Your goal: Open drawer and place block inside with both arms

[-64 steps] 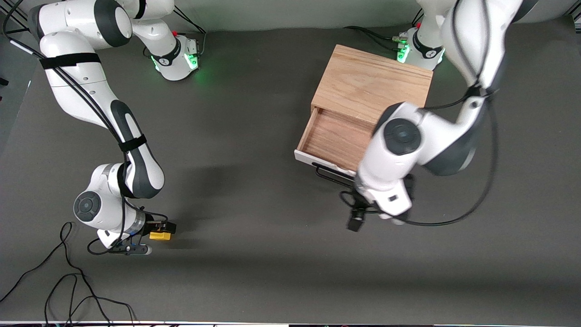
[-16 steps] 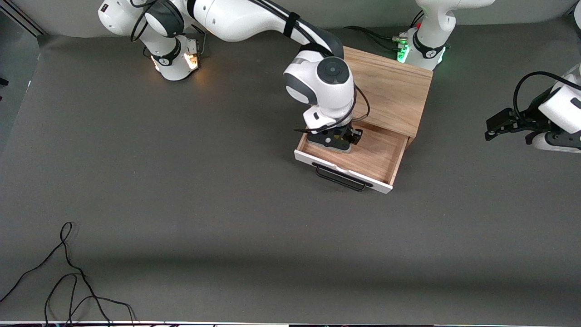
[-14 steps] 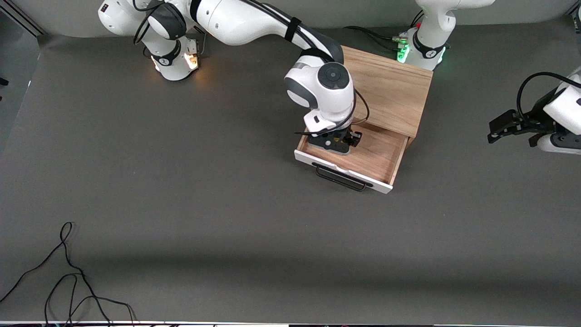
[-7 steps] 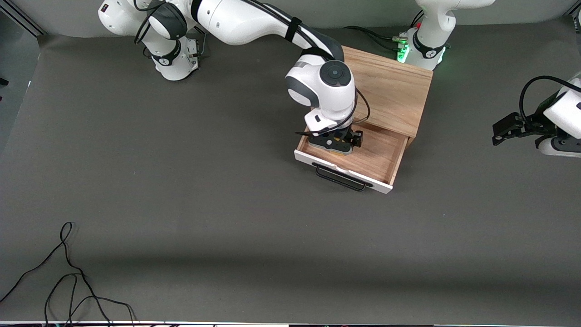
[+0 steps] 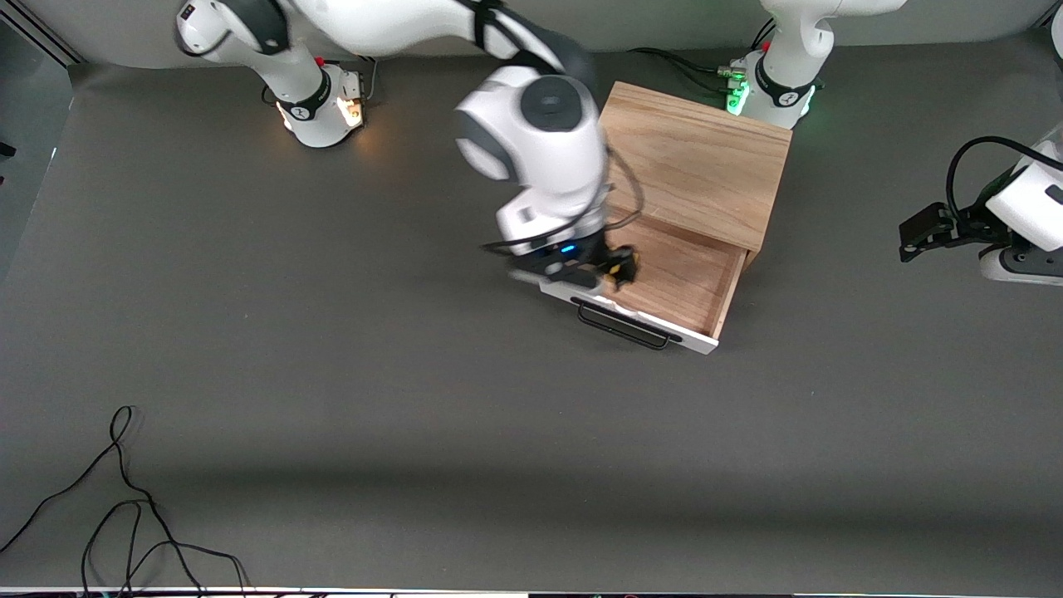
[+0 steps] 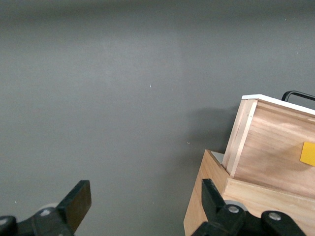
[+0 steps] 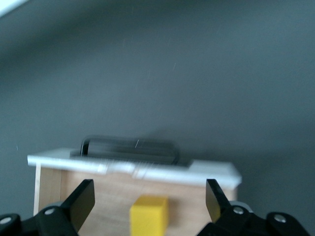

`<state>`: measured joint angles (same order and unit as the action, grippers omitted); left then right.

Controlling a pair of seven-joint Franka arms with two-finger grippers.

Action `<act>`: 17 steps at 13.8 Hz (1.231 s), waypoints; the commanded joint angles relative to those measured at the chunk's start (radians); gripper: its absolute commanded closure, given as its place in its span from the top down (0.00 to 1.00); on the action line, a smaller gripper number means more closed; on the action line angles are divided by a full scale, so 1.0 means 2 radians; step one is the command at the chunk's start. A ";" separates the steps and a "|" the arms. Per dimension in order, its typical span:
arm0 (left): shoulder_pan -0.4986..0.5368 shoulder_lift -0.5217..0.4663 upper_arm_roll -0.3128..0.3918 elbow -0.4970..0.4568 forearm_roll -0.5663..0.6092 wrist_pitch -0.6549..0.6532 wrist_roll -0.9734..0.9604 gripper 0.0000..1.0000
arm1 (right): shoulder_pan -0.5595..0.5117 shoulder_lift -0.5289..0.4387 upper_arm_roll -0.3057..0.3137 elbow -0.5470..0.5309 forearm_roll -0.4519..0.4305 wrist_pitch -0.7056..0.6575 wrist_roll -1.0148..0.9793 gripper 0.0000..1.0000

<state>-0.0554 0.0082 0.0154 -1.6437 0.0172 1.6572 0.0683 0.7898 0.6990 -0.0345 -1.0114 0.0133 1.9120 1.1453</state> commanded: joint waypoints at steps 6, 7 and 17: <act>-0.008 -0.014 0.006 -0.012 -0.011 -0.028 0.003 1.00 | -0.185 -0.215 0.002 -0.207 0.054 -0.039 -0.260 1.00; -0.008 -0.013 0.006 -0.012 -0.011 -0.028 0.003 1.00 | -0.196 -0.238 -0.009 -0.223 0.054 -0.052 -0.268 1.00; -0.004 -0.012 0.007 -0.010 -0.015 -0.031 0.003 1.00 | -0.360 -0.382 0.023 -0.372 0.036 -0.088 -0.421 1.00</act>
<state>-0.0591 0.0056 0.0204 -1.6526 0.0033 1.6065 0.0683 0.1457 -0.0309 -0.0534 -1.7041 0.0969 1.7262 0.3641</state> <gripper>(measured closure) 0.000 0.000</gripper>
